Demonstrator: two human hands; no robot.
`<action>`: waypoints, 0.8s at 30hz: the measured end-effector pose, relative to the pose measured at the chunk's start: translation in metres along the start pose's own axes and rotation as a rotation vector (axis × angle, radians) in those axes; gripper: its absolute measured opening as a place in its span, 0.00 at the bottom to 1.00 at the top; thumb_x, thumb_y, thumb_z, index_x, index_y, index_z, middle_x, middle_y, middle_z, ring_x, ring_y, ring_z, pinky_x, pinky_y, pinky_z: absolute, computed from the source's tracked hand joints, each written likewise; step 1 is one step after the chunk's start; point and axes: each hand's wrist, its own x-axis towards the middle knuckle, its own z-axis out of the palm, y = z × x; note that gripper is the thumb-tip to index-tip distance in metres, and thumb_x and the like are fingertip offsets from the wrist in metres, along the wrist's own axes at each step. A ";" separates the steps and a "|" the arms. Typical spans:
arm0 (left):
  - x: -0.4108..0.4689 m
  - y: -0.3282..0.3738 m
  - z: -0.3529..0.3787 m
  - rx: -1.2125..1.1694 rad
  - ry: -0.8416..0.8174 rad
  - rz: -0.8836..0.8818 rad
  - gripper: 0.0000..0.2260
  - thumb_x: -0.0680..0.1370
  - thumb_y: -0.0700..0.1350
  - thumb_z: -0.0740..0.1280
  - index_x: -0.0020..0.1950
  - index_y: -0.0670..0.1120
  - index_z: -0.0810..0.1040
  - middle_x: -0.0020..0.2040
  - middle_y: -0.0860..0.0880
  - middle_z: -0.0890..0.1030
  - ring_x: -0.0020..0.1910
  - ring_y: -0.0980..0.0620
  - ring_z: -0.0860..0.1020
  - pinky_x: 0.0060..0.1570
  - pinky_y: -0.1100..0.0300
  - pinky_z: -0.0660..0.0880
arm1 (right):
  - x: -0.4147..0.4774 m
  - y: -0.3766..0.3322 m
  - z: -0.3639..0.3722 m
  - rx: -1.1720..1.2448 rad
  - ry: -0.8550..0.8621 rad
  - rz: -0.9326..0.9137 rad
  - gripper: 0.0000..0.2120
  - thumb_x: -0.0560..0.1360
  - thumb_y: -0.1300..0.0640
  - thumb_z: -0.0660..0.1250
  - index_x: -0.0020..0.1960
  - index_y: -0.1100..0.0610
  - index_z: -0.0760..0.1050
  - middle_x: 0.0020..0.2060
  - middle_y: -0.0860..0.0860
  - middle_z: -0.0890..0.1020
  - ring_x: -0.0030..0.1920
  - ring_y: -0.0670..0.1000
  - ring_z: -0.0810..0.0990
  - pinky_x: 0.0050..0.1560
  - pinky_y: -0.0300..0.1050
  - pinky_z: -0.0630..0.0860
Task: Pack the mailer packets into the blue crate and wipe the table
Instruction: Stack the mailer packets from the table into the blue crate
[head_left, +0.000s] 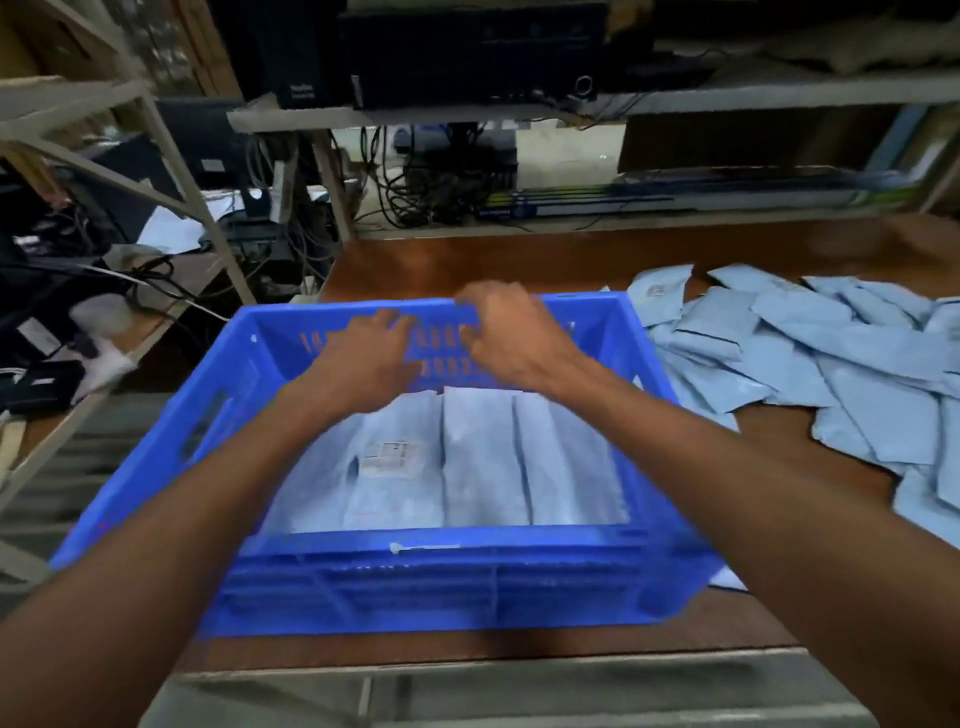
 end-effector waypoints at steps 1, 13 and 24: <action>0.007 0.029 -0.005 -0.073 0.093 0.039 0.26 0.78 0.53 0.66 0.74 0.46 0.67 0.70 0.41 0.70 0.66 0.36 0.71 0.62 0.41 0.71 | -0.005 0.021 -0.025 -0.002 0.066 0.004 0.16 0.75 0.56 0.64 0.62 0.54 0.76 0.60 0.54 0.80 0.60 0.58 0.77 0.60 0.54 0.74; 0.006 0.425 0.068 -0.130 -0.246 0.229 0.20 0.80 0.52 0.58 0.72 0.50 0.67 0.72 0.44 0.67 0.71 0.38 0.63 0.68 0.40 0.61 | -0.214 0.337 -0.103 0.059 -0.018 0.504 0.13 0.72 0.61 0.67 0.56 0.58 0.81 0.54 0.57 0.83 0.53 0.59 0.81 0.54 0.51 0.77; -0.029 0.398 0.214 -0.112 -0.099 -0.015 0.32 0.79 0.68 0.45 0.80 0.58 0.42 0.81 0.51 0.43 0.79 0.40 0.44 0.76 0.40 0.45 | -0.336 0.361 -0.003 -0.246 -0.181 0.679 0.39 0.78 0.32 0.34 0.80 0.57 0.42 0.80 0.56 0.45 0.79 0.55 0.38 0.75 0.56 0.31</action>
